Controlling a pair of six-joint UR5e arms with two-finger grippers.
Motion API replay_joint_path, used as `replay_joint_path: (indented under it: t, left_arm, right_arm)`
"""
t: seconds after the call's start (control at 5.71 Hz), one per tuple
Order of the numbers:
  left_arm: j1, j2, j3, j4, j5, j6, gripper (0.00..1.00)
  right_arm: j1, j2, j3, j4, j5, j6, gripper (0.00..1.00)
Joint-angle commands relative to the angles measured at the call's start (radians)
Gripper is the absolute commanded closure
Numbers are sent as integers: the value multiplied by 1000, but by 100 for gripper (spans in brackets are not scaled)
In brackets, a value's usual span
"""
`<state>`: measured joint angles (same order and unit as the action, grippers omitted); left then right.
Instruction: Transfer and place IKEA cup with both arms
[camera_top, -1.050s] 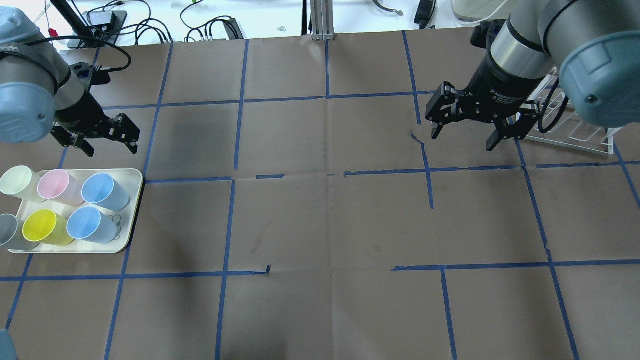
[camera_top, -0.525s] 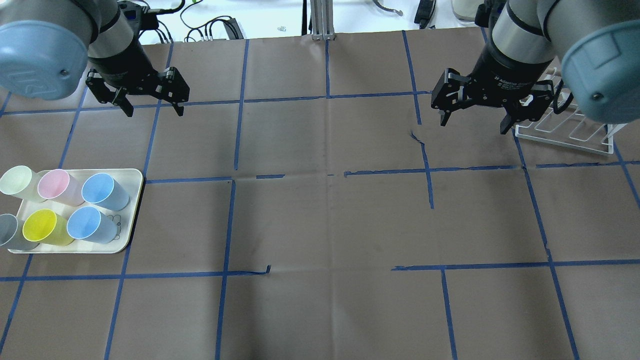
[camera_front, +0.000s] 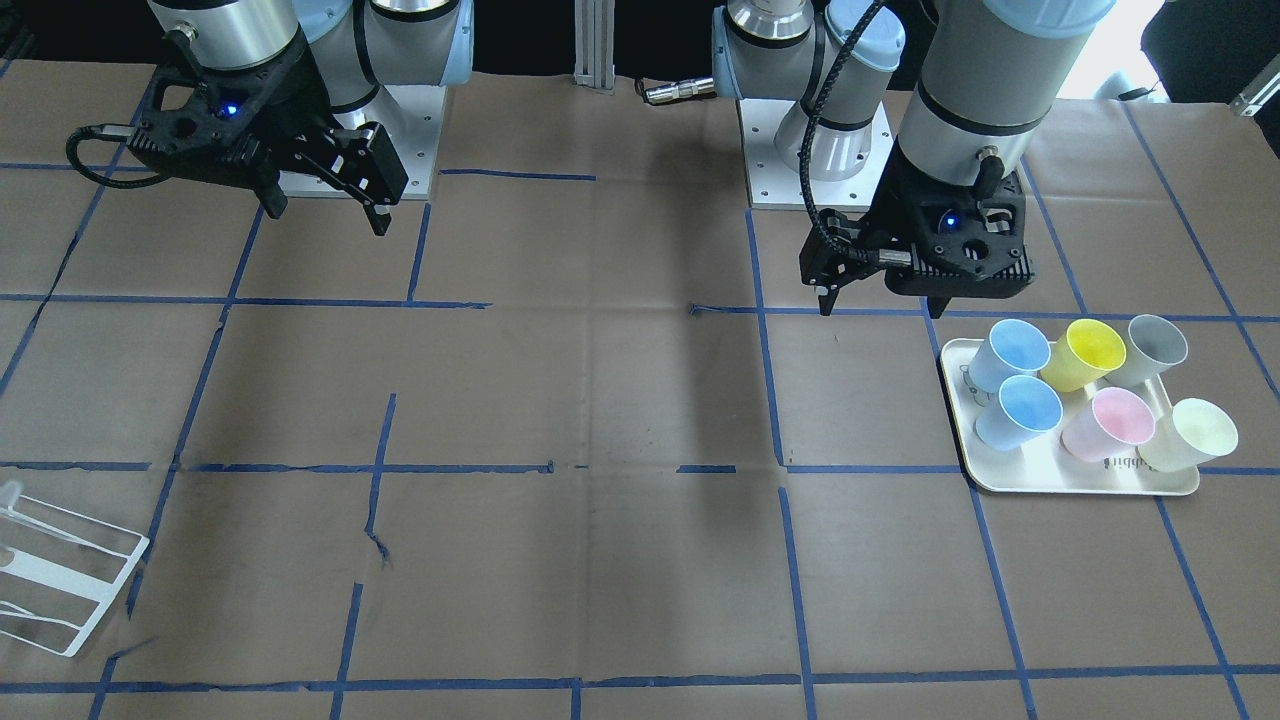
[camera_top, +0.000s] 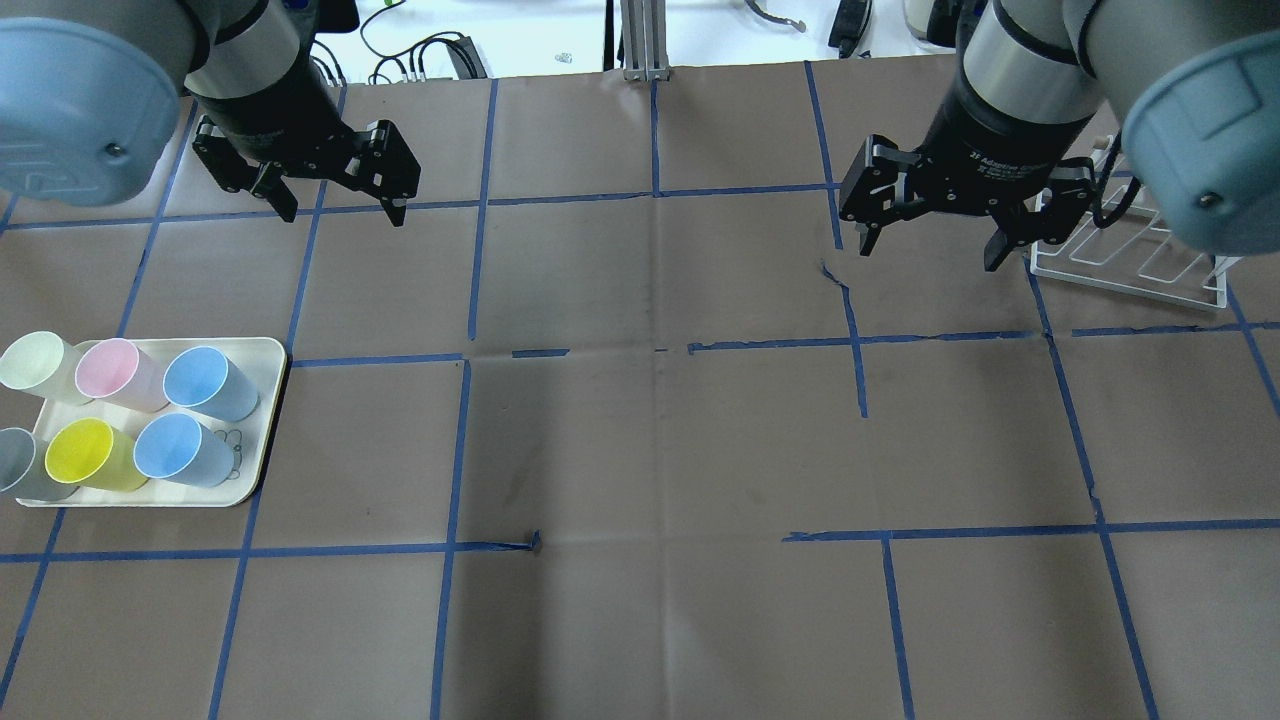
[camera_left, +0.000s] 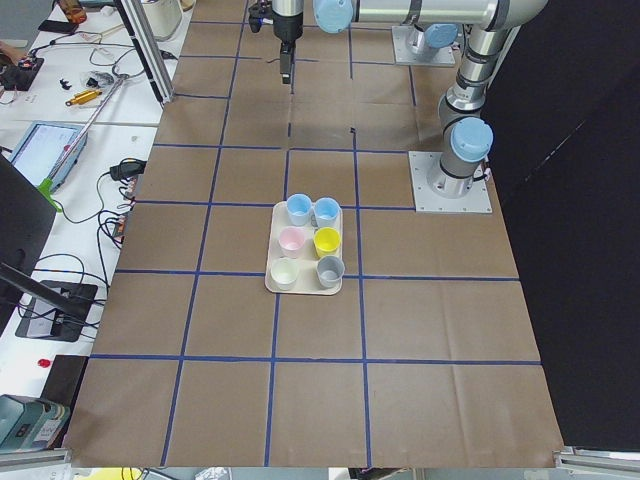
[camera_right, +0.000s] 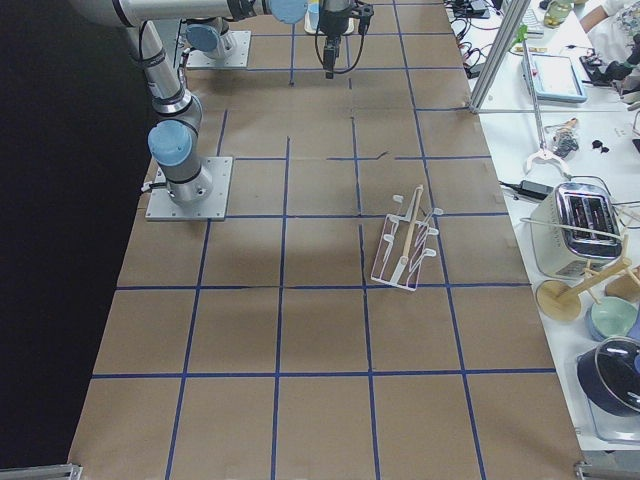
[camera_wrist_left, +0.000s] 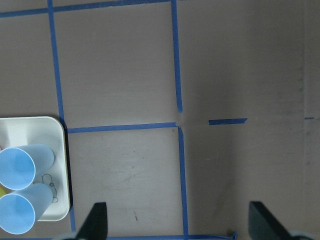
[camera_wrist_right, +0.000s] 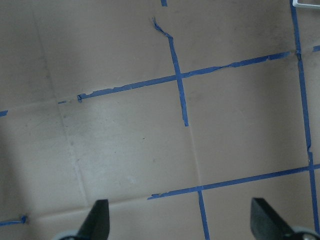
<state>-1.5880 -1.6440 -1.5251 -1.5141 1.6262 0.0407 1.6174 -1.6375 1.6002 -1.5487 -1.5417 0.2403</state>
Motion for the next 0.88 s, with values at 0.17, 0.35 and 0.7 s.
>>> replay_joint_path:
  t: [0.17, 0.35, 0.7]
  left_arm:
    - [3, 24, 25, -136, -11, -7, 2]
    - [3, 21, 26, -136, -19, -8, 2]
    - [5, 27, 26, -135, -19, -10, 2]
  right_arm:
    - [-4, -10, -22, 41, 6, -4, 0]
    - [-5, -11, -22, 42, -21, -6, 0]
    - [-1, -12, -20, 39, -32, -6, 0]
